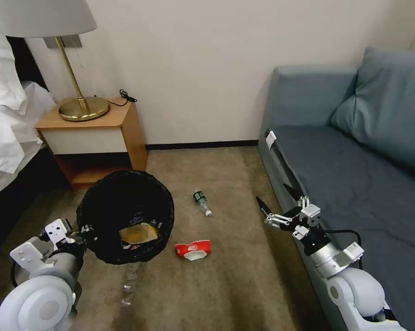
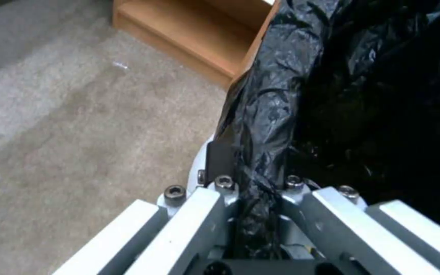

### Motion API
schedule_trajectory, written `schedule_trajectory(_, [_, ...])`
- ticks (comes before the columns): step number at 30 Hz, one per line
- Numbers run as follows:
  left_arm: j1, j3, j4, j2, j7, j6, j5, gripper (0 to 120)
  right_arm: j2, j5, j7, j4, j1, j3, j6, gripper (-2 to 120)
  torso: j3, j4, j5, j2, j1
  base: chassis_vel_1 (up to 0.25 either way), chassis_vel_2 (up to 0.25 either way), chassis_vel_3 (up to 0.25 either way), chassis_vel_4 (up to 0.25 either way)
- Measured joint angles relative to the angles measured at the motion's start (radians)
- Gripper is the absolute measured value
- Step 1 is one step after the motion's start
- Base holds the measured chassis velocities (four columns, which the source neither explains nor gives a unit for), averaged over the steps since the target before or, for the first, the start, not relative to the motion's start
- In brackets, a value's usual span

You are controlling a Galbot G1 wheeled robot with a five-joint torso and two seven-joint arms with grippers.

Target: Pick up the trash bin, then pick up the garbage on the floor and place it into the trash bin.

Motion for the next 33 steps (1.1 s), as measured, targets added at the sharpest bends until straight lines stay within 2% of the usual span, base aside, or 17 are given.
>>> schedule_trajectory(22, [-0.009, 0.005, 0.010, 0.000, -0.001, -0.004, 0.000, 1, -0.016, 0.004, -0.001, -0.012, 0.013, -0.008, -0.001, 100, 0.000, 0.0000, -0.0001, 0.000, 0.000, -0.084, 0.085, 0.093, -0.085])
schedule_trajectory(33, [-0.007, 0.000, 0.001, 0.004, -0.002, -0.005, -0.004, 1, -0.025, 0.007, -0.013, -0.008, 0.009, -0.023, 0.035, 100, 0.000, 0.0001, -0.0001, 0.000, 0.000, -0.041, 0.051, 0.049, -0.045])
